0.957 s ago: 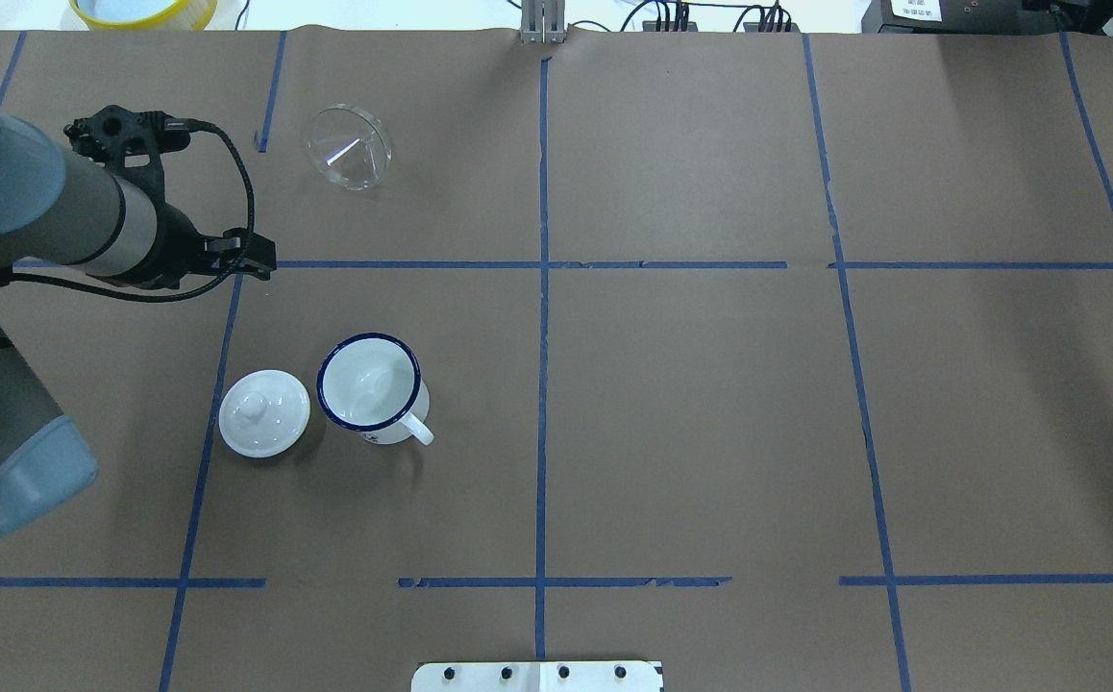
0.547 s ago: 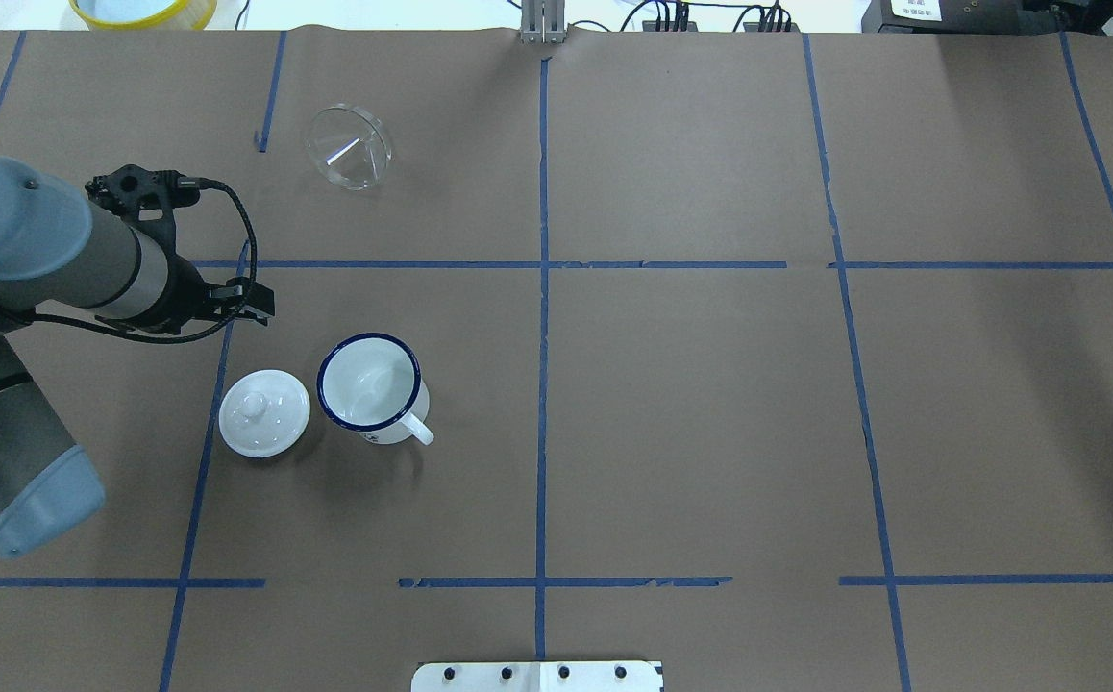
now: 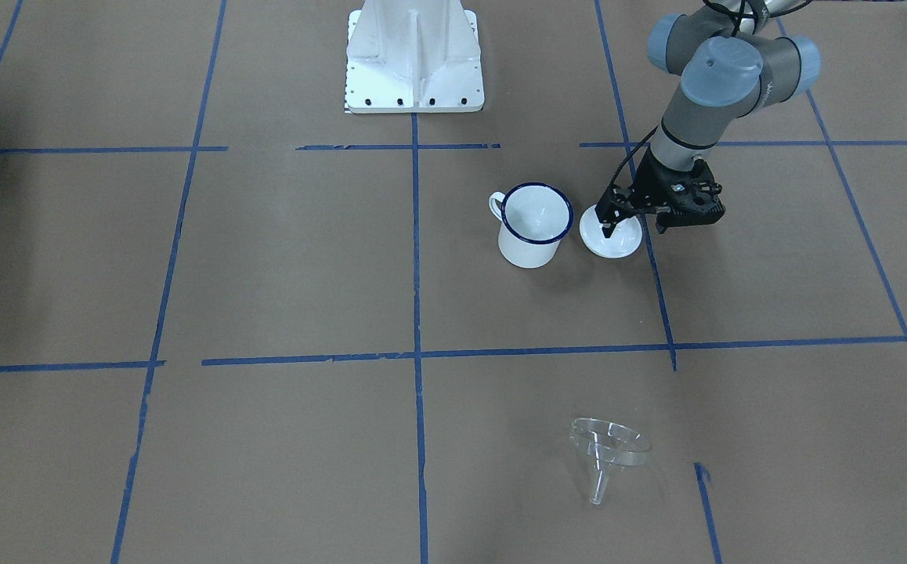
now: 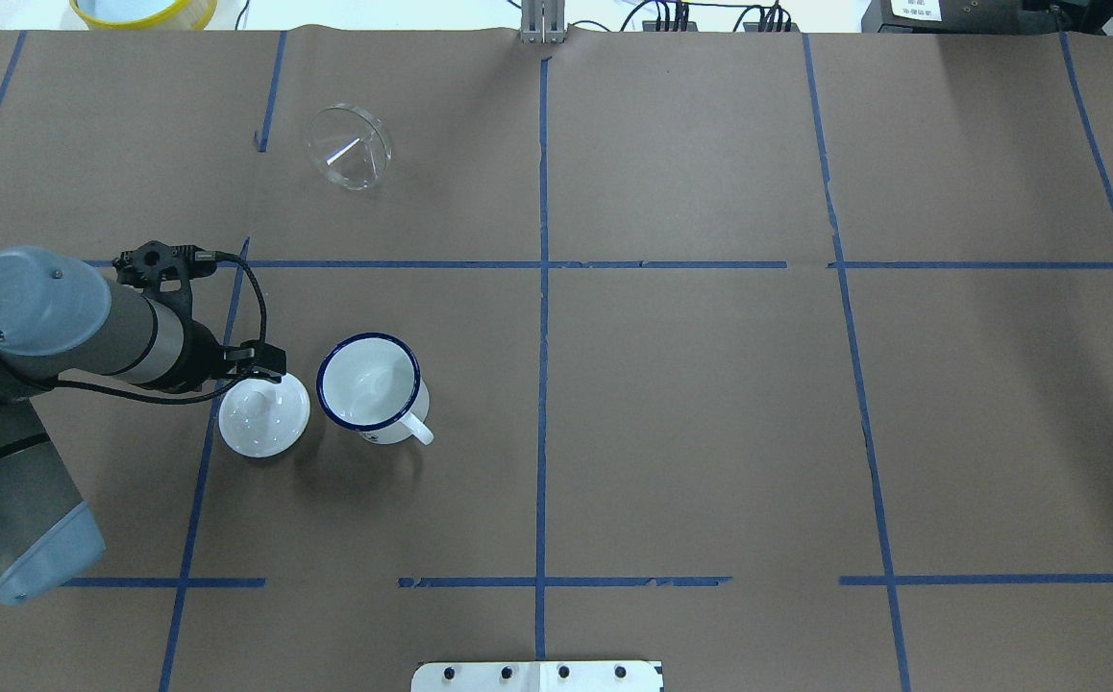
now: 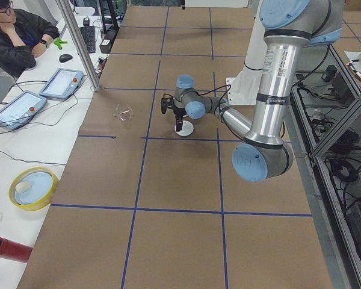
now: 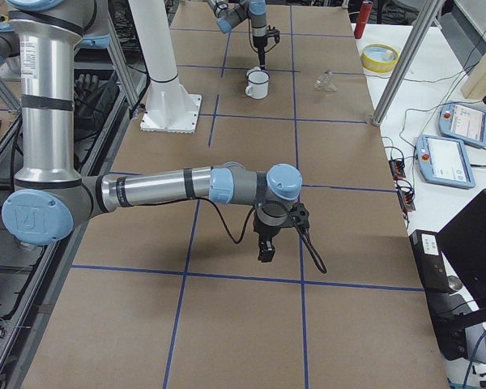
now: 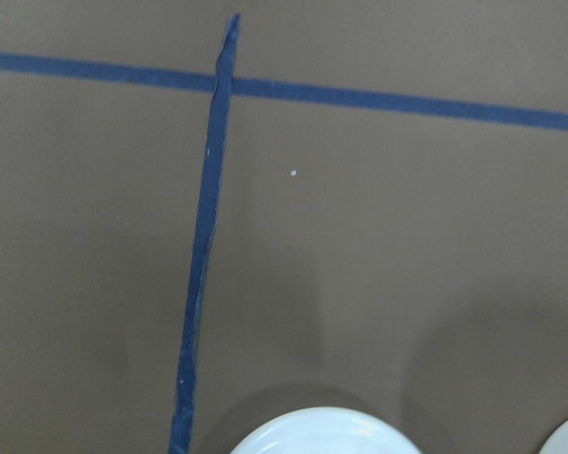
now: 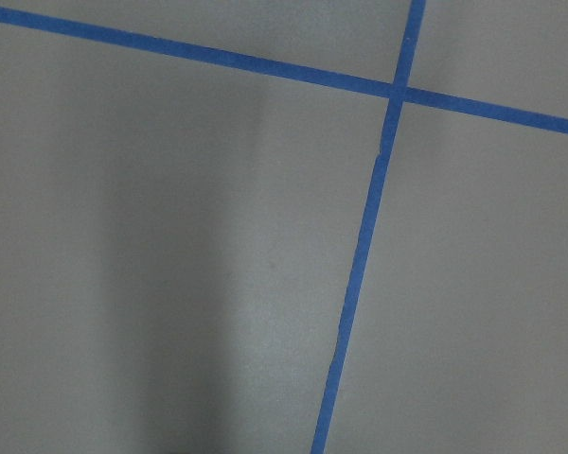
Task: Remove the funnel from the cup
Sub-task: 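Lower the left gripper onto the white lid and grasp its knob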
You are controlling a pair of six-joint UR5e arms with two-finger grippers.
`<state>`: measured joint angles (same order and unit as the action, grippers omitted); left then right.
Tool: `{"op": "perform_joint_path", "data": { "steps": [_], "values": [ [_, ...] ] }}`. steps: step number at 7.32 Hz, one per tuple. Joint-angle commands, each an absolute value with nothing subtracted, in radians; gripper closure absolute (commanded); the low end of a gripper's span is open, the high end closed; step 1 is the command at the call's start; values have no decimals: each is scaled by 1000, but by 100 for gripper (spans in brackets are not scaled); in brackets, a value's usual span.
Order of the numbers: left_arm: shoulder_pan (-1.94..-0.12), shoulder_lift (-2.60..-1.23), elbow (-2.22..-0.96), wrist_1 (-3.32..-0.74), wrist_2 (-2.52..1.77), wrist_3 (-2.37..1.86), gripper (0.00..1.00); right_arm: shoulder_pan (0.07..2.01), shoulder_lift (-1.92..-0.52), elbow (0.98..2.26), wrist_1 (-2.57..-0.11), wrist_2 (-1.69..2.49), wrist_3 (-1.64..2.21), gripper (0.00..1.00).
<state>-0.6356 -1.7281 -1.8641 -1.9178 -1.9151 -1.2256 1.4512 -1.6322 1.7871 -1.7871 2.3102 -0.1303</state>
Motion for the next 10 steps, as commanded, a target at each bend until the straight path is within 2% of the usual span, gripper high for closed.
{"op": "perform_joint_path", "data": {
  "steps": [1, 2, 5, 7, 8, 10],
  "values": [
    [-611, -1726, -1867, -1914, -1960, -1252, 0, 1451, -1632, 1787, -1787, 2310, -129, 0],
    [-606, -1732, -1867, -1904, -1960, -1253, 0, 1451, -1632, 1787, -1787, 2310, -129, 0],
    [-604, -1747, -1870, -1870, -1956, -1259, 22, 1451, -1632, 1787, -1787, 2310, -129, 0],
    [-604, -1750, -1870, -1870, -1956, -1261, 30, 1451, -1632, 1787, -1787, 2310, -130, 0],
    [-604, -1753, -1873, -1868, -1956, -1261, 44, 1451, -1632, 1787, -1787, 2310, -130, 0],
    [-604, -1755, -1888, -1847, -1954, -1261, 100, 1451, -1632, 1787, -1787, 2310, -130, 0]
  ]
}}
